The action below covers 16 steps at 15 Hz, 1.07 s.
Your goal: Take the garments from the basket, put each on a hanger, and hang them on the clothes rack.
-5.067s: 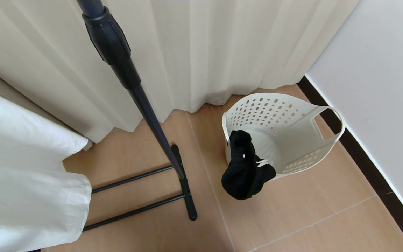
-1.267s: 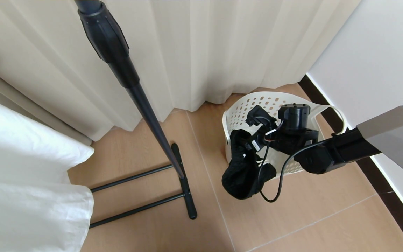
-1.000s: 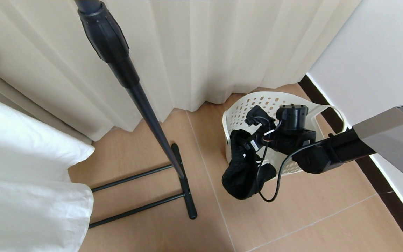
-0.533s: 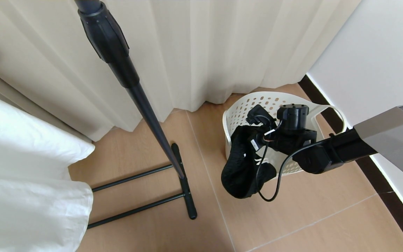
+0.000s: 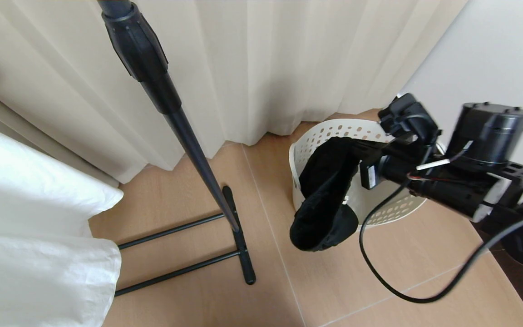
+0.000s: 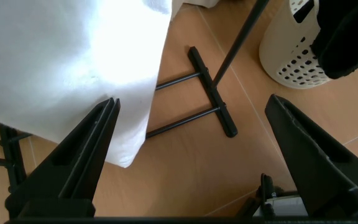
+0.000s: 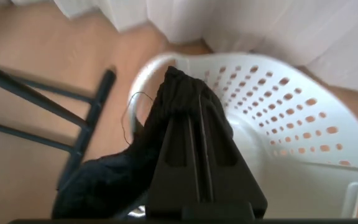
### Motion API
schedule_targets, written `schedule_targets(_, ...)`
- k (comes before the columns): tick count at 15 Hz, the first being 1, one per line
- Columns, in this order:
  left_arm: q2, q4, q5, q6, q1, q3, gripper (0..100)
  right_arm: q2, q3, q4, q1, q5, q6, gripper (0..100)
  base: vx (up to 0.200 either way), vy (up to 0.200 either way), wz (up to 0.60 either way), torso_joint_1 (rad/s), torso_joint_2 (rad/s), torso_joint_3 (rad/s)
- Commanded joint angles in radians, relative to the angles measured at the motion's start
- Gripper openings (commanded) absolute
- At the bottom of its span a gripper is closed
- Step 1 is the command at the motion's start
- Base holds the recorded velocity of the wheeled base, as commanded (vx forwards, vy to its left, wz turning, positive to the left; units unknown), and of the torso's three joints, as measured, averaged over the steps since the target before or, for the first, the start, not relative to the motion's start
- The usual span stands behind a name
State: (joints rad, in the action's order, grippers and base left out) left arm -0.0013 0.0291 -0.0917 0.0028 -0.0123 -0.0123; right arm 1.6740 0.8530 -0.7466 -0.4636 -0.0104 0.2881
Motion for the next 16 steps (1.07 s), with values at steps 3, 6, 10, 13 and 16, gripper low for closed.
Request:
schedule_targets(3, 0.001, 0.0, 0.0, 0.0, 0.0, 0.0, 100, -0.513, -0.206, 0.107, -0.293, -0.214, -0.035, 0, 0.0, 0.0, 0.0, 0.0, 0.0, 0.0)
schedule_targets(6, 0.001, 0.0, -0.002, 0.002, 0.0, 0.0, 100, -0.563, -0.287, 0.098, -0.265, -0.2, -0.049, 0, 0.0, 0.0, 0.0, 0.0, 0.0, 0.0)
schedule_targets(10, 0.001, 0.0, 0.0, -0.001, 0.0, 0.0, 100, -0.586, -0.299, 0.105, -0.263, -0.198, -0.049, 0, 0.0, 0.0, 0.0, 0.0, 0.0, 0.0)
schedule_targets(13, 0.001, 0.0, -0.002, 0.002, 0.0, 0.0, 100, -0.583, -0.305, 0.107, -0.263, -0.2, -0.049, 0, 0.0, 0.0, 0.0, 0.0, 0.0, 0.0)
schedule_targets(16, 0.001, 0.0, -0.002, 0.002, 0.002, 0.0, 100, -0.583, -0.307, 0.107, -0.26, -0.2, -0.049, 0, 0.0, 0.0, 0.0, 0.0, 0.0, 0.0)
